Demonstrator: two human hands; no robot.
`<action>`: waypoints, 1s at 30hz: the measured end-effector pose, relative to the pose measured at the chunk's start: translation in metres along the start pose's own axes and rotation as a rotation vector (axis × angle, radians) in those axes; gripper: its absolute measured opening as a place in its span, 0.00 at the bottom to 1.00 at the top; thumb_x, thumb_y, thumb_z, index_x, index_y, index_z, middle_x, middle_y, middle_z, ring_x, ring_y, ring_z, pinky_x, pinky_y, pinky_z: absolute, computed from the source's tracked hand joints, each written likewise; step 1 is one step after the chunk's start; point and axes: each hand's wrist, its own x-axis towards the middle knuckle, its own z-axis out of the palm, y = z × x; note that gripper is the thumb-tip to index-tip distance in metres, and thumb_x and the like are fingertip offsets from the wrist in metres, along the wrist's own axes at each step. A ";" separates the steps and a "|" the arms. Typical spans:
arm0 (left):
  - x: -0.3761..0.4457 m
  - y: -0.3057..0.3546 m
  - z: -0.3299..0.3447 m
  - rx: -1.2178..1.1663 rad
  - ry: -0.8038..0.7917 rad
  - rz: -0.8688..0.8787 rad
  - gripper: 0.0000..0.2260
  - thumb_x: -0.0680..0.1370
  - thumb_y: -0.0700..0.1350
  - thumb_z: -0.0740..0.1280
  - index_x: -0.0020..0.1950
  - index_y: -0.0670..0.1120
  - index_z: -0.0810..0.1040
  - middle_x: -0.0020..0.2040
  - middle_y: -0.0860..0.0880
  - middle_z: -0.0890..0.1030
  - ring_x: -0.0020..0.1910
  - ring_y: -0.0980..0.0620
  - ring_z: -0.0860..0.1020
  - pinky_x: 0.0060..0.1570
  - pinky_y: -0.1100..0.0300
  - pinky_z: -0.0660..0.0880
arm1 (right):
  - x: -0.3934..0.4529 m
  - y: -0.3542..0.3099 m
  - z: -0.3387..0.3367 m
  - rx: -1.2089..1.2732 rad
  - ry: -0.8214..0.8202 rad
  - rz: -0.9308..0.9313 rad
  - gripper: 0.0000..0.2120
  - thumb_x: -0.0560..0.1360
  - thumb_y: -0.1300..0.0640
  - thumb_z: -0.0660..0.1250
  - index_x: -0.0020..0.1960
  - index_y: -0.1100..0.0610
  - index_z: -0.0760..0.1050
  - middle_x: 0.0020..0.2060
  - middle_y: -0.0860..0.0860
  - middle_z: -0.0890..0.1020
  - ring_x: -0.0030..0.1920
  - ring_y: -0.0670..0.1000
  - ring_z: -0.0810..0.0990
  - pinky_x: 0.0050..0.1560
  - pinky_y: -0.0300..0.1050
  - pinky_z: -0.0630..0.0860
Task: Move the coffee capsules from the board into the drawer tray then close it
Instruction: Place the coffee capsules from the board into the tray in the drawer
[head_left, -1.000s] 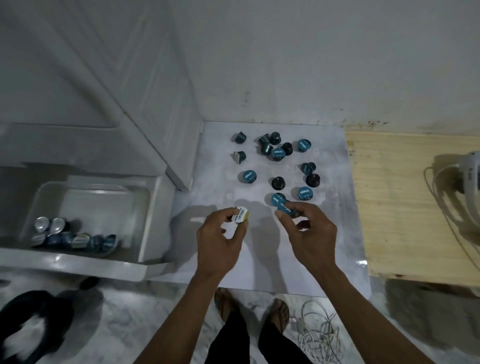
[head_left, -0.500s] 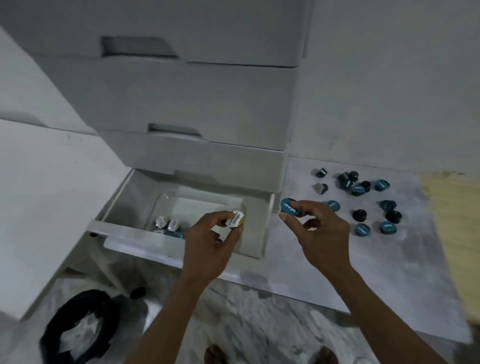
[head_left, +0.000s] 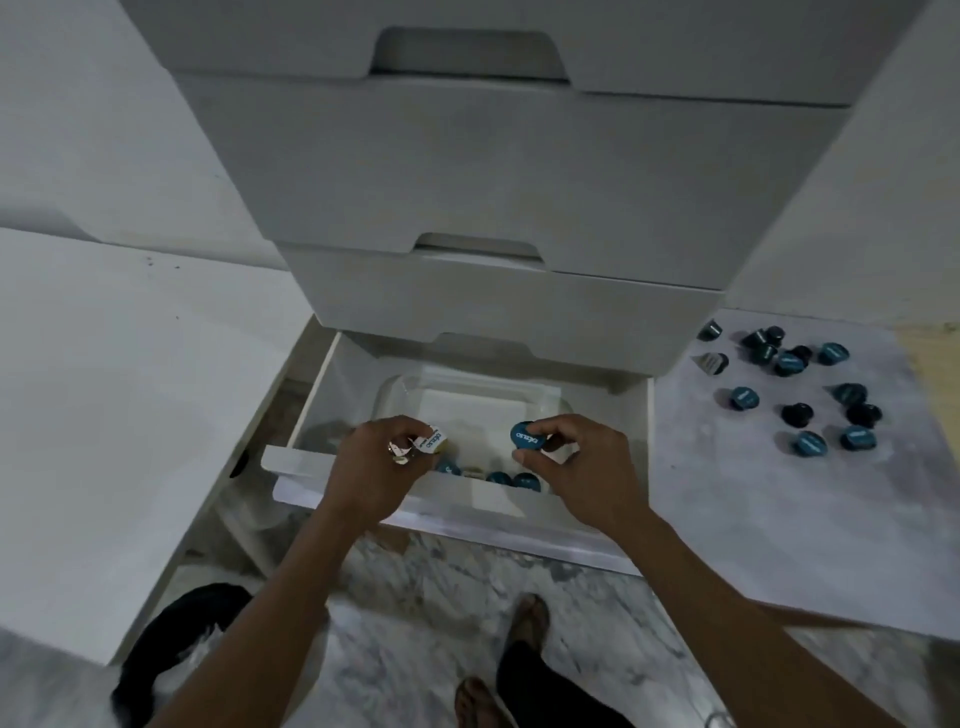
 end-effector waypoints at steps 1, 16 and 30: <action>0.008 -0.004 0.002 0.018 -0.035 0.014 0.09 0.69 0.45 0.78 0.47 0.52 0.84 0.36 0.56 0.82 0.36 0.62 0.79 0.35 0.71 0.71 | 0.005 0.001 0.005 -0.006 -0.032 0.010 0.11 0.67 0.56 0.79 0.48 0.52 0.83 0.41 0.37 0.81 0.42 0.43 0.80 0.39 0.27 0.72; 0.090 -0.026 0.044 0.230 -0.454 0.073 0.09 0.68 0.41 0.77 0.47 0.45 0.84 0.40 0.53 0.80 0.42 0.54 0.78 0.38 0.75 0.68 | 0.066 0.041 0.054 -0.266 -0.445 0.191 0.14 0.68 0.55 0.78 0.53 0.54 0.82 0.39 0.44 0.79 0.33 0.41 0.77 0.36 0.30 0.70; 0.104 -0.041 0.060 0.271 -0.561 0.008 0.10 0.67 0.41 0.79 0.45 0.46 0.82 0.41 0.50 0.82 0.43 0.52 0.80 0.41 0.66 0.71 | 0.075 0.053 0.072 -0.342 -0.559 0.212 0.15 0.68 0.58 0.76 0.54 0.53 0.82 0.45 0.50 0.81 0.40 0.46 0.76 0.42 0.38 0.71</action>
